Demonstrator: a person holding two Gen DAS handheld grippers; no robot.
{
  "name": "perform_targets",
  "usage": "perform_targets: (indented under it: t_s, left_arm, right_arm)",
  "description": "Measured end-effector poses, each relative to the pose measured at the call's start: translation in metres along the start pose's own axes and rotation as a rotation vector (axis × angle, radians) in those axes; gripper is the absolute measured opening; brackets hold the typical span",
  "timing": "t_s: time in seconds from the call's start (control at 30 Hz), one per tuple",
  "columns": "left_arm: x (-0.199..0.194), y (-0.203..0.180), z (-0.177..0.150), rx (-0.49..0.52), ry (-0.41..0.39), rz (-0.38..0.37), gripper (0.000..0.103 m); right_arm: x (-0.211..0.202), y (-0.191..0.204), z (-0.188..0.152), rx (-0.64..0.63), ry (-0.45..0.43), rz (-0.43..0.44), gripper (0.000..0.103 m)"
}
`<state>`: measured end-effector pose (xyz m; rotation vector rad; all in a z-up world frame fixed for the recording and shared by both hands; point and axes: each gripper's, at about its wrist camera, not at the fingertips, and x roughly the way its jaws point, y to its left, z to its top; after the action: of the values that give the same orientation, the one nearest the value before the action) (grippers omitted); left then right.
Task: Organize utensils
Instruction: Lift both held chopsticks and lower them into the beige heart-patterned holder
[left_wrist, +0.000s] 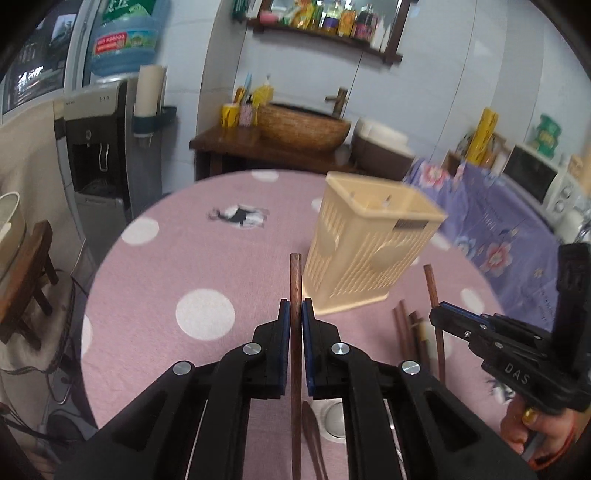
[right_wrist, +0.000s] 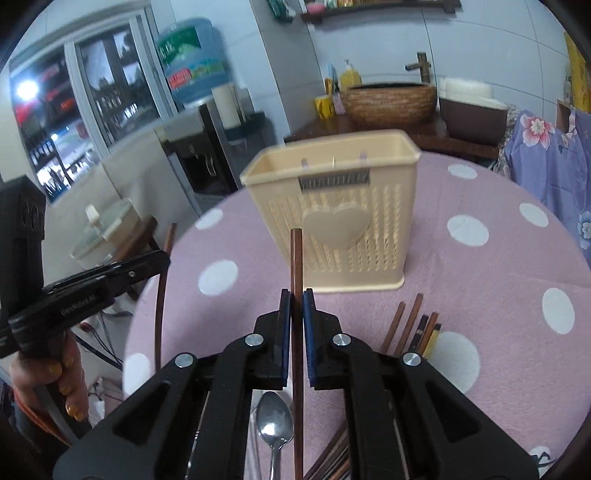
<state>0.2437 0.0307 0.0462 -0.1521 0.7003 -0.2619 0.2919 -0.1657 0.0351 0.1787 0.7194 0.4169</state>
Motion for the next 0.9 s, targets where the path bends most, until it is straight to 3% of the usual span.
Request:
perform_targets:
  t_s: [0.07,0.23,0.9]
  left_arm:
    - [-0.021,0.0,0.009,-0.001,-0.038,-0.03,0.008]
    - [-0.044,-0.001,0.022,0.021,-0.108,-0.019,0.008]
    - [-0.062,-0.003,0.034,0.046,-0.178,-0.001,0.008]
  right_arm:
    - [-0.022,-0.002,0.01,0.006,-0.041,0.023,0.007]
    - [-0.058,-0.01,0.023,0.016,-0.088,0.049,0.007]
    - [-0.078,0.002,0.033,-0.07,-0.133,0.03,0.007]
